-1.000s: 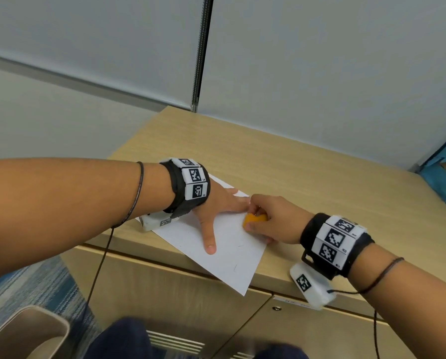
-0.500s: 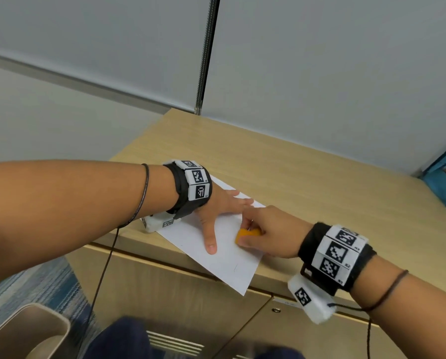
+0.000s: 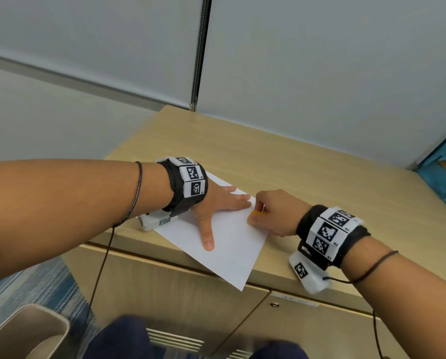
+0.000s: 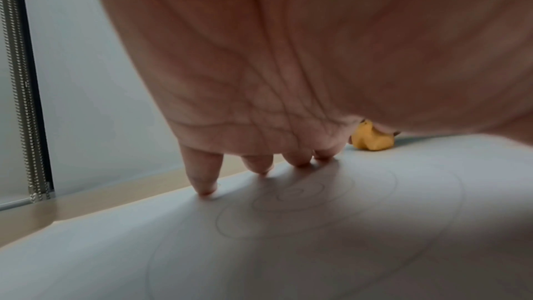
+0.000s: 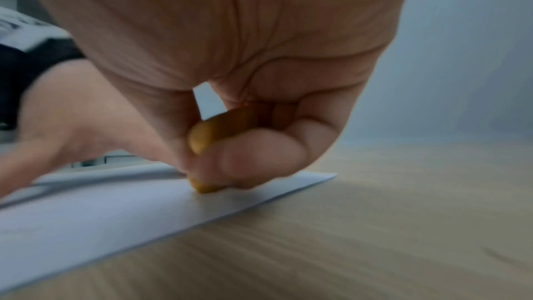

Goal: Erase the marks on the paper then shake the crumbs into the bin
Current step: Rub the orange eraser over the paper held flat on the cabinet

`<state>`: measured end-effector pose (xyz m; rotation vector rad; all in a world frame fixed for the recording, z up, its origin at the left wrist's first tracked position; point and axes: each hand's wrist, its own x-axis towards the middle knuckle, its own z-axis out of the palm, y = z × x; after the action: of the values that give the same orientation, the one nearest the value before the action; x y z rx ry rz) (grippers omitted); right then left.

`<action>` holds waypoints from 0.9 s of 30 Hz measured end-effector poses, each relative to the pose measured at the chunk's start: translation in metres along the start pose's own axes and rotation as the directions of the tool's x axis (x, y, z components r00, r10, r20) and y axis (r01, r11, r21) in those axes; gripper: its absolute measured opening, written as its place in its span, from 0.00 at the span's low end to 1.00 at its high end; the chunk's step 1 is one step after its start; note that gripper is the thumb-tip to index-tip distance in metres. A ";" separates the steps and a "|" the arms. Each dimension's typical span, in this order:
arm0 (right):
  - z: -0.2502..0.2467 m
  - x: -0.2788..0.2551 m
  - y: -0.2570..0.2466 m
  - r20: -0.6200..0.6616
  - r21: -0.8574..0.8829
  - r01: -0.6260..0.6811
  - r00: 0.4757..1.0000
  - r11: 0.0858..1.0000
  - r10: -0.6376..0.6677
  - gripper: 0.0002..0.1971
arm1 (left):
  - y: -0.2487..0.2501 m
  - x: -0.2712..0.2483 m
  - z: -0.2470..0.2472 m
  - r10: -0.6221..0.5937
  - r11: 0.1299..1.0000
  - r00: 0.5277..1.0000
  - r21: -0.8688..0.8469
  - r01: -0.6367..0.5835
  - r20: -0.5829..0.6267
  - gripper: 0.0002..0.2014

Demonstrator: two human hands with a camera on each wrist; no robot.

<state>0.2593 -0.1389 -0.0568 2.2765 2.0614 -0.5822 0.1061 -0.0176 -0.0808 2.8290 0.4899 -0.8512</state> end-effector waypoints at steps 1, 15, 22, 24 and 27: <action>0.000 0.000 0.000 -0.013 0.005 -0.023 1.000 1.000 0.023 0.09 | 0.001 -0.002 -0.002 0.003 1.000 1.000 0.021 -0.004 0.031 0.73; 0.002 0.001 -0.003 0.009 0.072 -0.038 0.999 0.997 0.038 0.12 | 0.003 0.002 -0.005 -0.074 0.996 0.997 0.047 0.073 0.021 0.72; -0.029 0.002 0.010 -0.076 0.220 -0.075 0.993 0.973 0.093 0.13 | 0.017 -0.001 -0.006 -0.354 0.934 0.931 0.021 0.357 -0.086 0.70; -0.026 0.003 0.009 -0.046 0.206 -0.093 0.993 0.974 0.104 0.13 | 0.022 0.003 -0.001 -0.433 0.900 0.893 -0.005 0.436 -0.125 0.72; -0.012 0.005 0.003 0.013 0.214 -0.093 0.996 0.972 0.092 0.13 | 0.029 0.005 0.006 -0.475 0.879 0.865 -0.044 0.474 -0.160 0.70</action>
<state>0.2653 -0.1313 -0.0481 2.4671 1.9648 -0.8398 0.1170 -0.0454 -0.0871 2.8265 1.2516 -0.6740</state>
